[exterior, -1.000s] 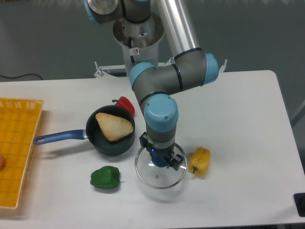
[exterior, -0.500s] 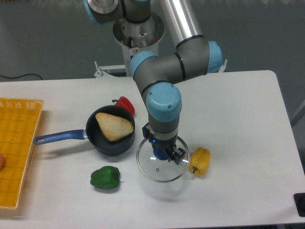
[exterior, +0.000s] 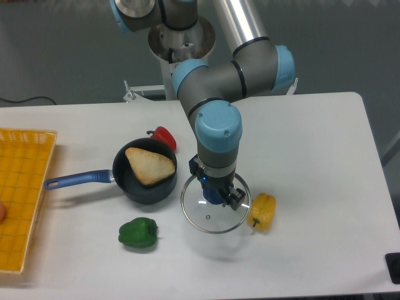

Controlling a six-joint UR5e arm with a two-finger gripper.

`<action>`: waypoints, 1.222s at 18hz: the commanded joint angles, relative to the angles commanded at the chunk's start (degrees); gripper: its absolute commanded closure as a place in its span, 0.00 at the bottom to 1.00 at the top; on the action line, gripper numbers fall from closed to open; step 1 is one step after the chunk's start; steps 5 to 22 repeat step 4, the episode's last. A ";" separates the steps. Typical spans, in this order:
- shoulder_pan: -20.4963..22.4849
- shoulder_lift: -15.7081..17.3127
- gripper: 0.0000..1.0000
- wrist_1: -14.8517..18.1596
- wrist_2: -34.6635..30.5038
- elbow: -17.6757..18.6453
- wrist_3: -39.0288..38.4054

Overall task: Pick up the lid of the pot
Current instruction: 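Lift the glass lid by its knob up off the table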

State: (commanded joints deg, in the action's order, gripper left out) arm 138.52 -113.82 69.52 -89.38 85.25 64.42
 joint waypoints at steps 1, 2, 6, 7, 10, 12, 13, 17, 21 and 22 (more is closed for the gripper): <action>0.00 0.00 0.39 -0.09 0.09 0.09 0.00; 0.00 0.09 0.39 -0.09 0.17 0.00 0.00; 0.09 0.35 0.39 0.00 0.26 0.00 0.00; 0.09 0.35 0.39 0.00 0.26 0.00 0.00; 0.09 0.35 0.39 0.00 0.26 0.00 0.00; 0.09 0.35 0.39 0.00 0.26 0.00 0.00; 0.09 0.35 0.39 0.00 0.26 0.00 0.00; 0.09 0.35 0.39 0.00 0.26 0.00 0.00; 0.09 0.35 0.39 0.00 0.26 0.00 0.00; 0.09 0.35 0.39 0.00 0.26 0.00 0.00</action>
